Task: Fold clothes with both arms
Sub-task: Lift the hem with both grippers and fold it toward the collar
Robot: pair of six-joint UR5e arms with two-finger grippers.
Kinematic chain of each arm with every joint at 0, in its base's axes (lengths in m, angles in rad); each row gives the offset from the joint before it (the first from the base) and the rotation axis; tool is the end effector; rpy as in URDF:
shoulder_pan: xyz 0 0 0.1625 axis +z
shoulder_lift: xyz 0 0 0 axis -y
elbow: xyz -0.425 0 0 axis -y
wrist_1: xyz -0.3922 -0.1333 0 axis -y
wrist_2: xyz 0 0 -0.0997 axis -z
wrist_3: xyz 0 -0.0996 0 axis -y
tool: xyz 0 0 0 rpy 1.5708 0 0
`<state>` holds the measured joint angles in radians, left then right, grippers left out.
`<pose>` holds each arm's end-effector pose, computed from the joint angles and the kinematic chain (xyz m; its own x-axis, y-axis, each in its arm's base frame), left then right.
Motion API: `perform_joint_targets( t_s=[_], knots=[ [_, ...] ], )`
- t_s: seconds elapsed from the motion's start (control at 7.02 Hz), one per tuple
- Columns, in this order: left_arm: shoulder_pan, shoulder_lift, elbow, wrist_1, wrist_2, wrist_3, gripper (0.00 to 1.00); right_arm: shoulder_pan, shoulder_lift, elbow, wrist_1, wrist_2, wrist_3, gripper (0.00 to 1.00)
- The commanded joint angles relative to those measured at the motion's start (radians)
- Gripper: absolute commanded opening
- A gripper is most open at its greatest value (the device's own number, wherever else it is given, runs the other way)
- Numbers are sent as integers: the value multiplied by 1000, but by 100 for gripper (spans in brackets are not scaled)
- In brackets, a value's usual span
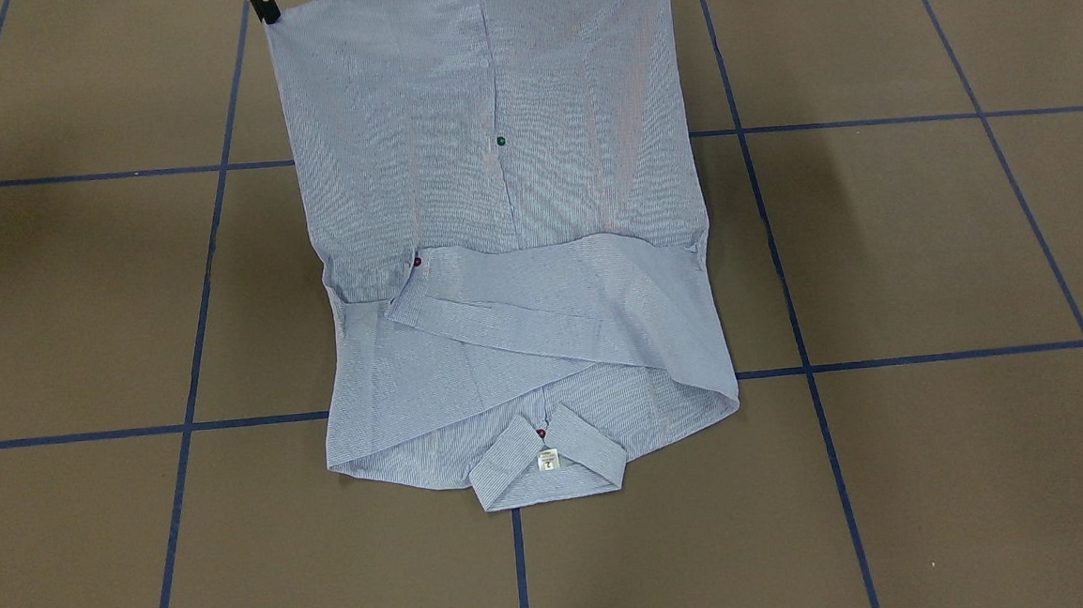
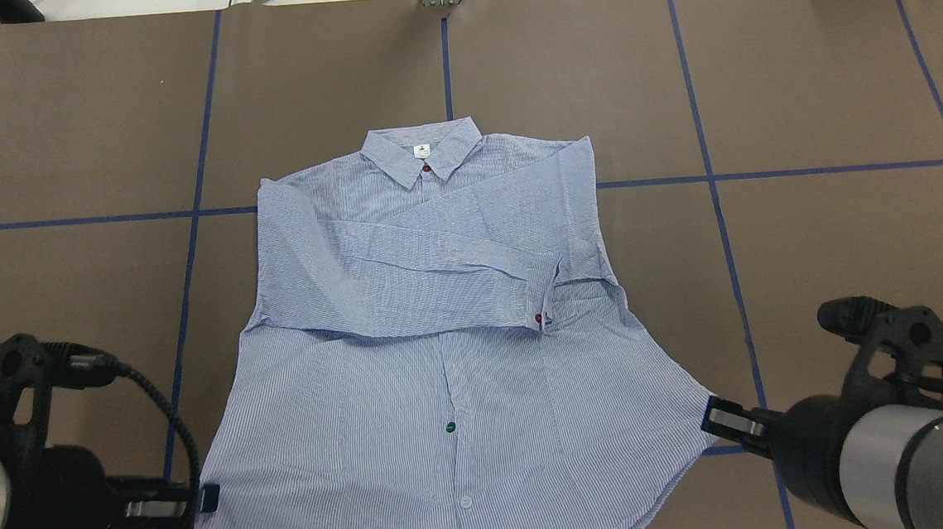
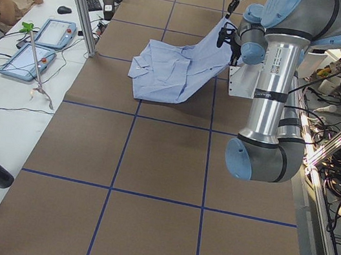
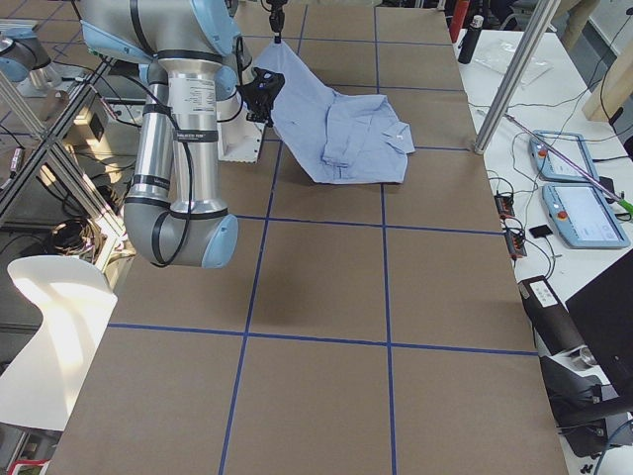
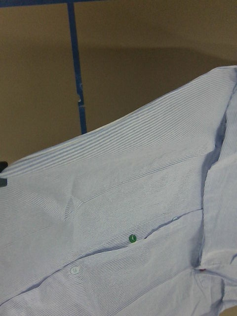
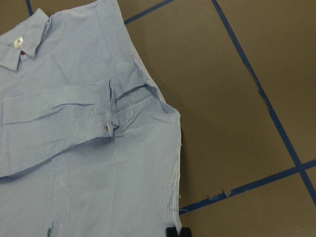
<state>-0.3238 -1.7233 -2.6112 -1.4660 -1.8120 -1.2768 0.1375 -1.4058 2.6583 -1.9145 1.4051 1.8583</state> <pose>0.2886 -0.2124 0.1746 0.4526 0.1449 -0.8799 -0.0238 0.9883 0.1506 -0.3077 -0.1937 0.1910 0.5090 0.3528 0.7851 -0.4259 0.8959 -0.1264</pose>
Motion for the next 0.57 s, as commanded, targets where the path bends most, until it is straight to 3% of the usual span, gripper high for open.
perform_joint_targets(
  t_s=[0.0,0.28,0.43],
  knots=[
    [-174,-221,218,105,-7,167,0,202,189,-185,-29,73,-158,0],
    [-340,-292,427,96,-4,327,0,371,276,-375,-14,124,-273,0],
    [-386,-303,542,26,14,353,0,436,283,-487,80,126,-313,0]
  ],
)
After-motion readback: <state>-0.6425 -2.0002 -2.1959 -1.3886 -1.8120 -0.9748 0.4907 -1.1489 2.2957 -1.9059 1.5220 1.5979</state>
